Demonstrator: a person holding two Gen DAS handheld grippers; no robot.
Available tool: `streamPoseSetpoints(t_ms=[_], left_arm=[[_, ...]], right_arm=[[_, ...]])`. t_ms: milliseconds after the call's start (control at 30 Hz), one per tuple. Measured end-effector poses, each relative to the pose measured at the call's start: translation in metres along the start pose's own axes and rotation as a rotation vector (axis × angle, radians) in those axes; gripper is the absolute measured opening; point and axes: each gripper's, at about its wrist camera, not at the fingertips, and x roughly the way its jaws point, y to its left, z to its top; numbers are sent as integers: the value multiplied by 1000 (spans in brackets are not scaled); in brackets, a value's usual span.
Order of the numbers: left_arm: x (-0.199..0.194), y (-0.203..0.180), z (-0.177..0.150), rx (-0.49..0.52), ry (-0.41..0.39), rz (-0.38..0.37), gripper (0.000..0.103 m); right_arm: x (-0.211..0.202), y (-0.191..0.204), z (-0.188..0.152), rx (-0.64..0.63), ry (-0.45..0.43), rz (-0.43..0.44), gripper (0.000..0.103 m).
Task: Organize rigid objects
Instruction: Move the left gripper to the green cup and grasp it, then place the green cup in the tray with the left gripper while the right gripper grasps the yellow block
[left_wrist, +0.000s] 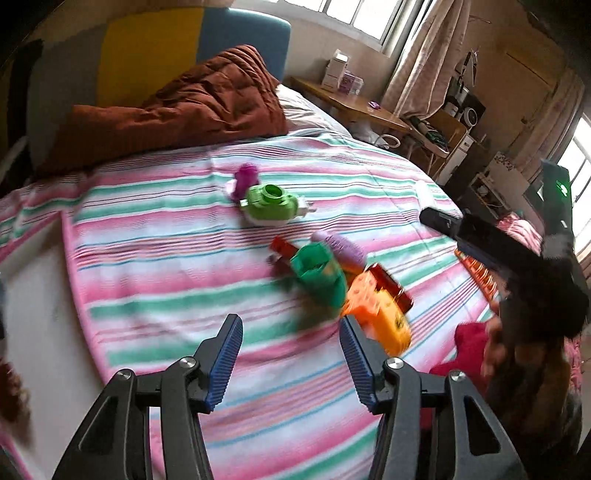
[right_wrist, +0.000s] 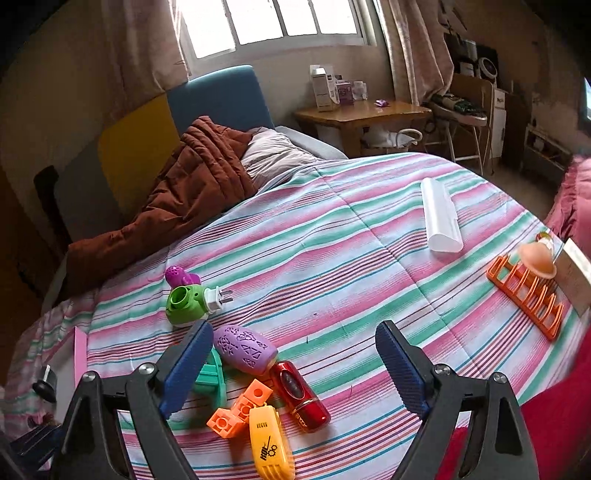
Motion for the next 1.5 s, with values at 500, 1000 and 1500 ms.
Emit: streamPoseSetpoints(t_ms=[500, 1000, 1500], left_arm=[[86, -5, 43, -116, 121, -71, 45], [16, 19, 0, -61, 10, -66, 35], [-59, 33, -47, -49, -81, -30, 35]], right_arm=[[5, -5, 2, 41, 24, 36, 90], [21, -1, -4, 39, 122, 123, 87], [27, 23, -36, -95, 303, 159, 38]])
